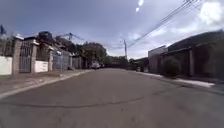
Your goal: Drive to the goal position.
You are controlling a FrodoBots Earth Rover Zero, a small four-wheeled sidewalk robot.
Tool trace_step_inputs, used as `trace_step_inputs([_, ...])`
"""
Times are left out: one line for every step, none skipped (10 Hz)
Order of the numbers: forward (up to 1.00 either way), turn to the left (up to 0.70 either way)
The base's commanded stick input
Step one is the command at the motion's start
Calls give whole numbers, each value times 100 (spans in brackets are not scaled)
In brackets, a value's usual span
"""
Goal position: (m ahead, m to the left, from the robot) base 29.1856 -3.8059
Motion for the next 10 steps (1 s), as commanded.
trace_step_inputs([45,0])
trace_step_inputs([45,0])
trace_step_inputs([45,0])
trace_step_inputs([45,0])
trace_step_inputs([45,0])
trace_step_inputs([45,0])
trace_step_inputs([45,0])
trace_step_inputs([45,0])
trace_step_inputs([45,0])
trace_step_inputs([45,0])
